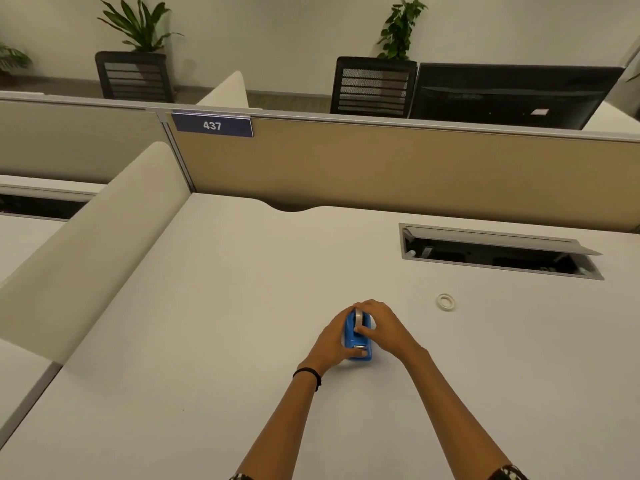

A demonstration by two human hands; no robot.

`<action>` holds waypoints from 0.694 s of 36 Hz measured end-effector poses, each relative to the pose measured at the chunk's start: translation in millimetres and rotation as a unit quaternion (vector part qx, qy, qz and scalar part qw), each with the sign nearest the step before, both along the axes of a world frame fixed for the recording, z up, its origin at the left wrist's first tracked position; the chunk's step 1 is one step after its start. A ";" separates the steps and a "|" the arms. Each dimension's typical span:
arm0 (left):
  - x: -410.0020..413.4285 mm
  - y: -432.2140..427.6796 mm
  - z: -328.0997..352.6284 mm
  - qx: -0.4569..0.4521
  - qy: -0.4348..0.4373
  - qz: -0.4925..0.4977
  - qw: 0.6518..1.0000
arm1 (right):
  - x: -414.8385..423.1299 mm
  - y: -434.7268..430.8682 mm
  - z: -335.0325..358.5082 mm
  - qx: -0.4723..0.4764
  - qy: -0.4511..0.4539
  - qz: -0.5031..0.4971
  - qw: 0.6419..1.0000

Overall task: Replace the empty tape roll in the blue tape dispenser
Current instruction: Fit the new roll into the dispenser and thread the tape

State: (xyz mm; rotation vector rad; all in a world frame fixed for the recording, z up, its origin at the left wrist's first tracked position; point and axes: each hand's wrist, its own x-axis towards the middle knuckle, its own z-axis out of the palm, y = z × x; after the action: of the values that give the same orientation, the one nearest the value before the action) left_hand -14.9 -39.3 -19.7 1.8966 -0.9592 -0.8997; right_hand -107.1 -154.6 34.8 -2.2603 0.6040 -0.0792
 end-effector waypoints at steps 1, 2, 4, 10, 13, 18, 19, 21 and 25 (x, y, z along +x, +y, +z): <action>0.1 -0.1 -0.5 0.002 -0.002 0.000 1.000 | 0.5 0.0 0.7 -0.002 0.002 0.001 1.000; 0.3 -0.3 -0.9 0.003 -0.004 0.000 1.000 | 1.1 0.1 1.5 -0.002 0.005 0.002 1.000; 0.6 -0.4 -1.4 0.004 -0.007 0.000 1.000 | 2.0 -0.1 3.2 -0.004 0.011 0.005 1.000; 1.1 -0.3 -0.1 0.006 -0.005 -0.001 1.000 | 4.1 -1.3 6.5 -0.006 0.026 0.014 1.000; 1.0 -0.1 -0.6 0.007 -0.002 0.002 1.000 | 4.5 -0.5 7.9 -0.007 0.028 0.012 1.000; -0.1 -0.7 0.0 0.009 -0.004 0.001 1.000 | 6.5 2.5 7.2 -0.020 0.040 0.007 0.999; -0.4 -0.9 0.3 0.008 -0.003 0.002 1.000 | 6.3 2.8 7.1 -0.018 0.041 0.005 0.999; -0.4 -0.6 0.8 0.006 -0.002 0.003 1.000 | 5.3 3.3 7.0 -0.017 0.044 0.002 0.999; -0.3 0.3 1.7 0.002 0.001 0.001 1.000 | 4.8 4.7 6.6 -0.020 0.046 -0.002 0.999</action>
State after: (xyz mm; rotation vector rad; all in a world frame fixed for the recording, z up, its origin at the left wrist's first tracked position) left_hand -15.2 -39.0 -18.0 1.8988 -0.9551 -0.9024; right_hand -102.3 -150.0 41.5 -2.3105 0.6610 0.0101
